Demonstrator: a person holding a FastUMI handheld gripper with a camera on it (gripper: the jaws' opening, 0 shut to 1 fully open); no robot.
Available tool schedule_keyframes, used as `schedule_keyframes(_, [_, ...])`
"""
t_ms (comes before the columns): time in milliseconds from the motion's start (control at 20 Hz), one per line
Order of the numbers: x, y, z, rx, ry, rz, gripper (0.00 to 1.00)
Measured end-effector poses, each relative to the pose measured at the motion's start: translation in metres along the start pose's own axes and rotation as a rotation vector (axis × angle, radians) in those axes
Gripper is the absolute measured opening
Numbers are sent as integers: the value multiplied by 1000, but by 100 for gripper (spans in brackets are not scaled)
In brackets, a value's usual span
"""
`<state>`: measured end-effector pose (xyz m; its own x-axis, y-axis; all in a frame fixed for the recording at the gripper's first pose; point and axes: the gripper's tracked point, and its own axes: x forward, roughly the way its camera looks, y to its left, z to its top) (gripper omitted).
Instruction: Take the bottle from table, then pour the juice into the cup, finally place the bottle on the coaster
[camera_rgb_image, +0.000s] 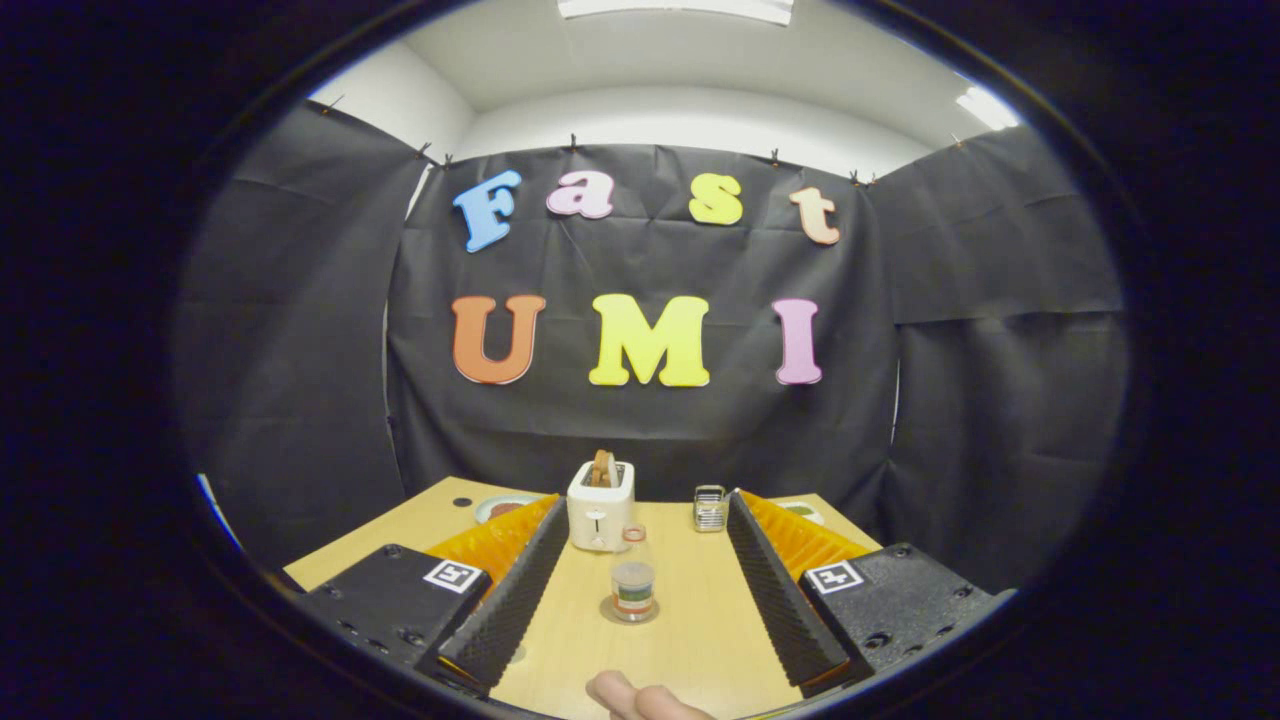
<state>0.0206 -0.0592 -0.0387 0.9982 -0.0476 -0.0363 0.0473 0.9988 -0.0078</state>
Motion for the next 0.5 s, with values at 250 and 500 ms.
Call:
schedule_keyframes(250, [-41, 2, 33, 21, -61, 16, 100])
schedule_keyframes(500, [-51, 4, 32, 15, -31, 15, 100])
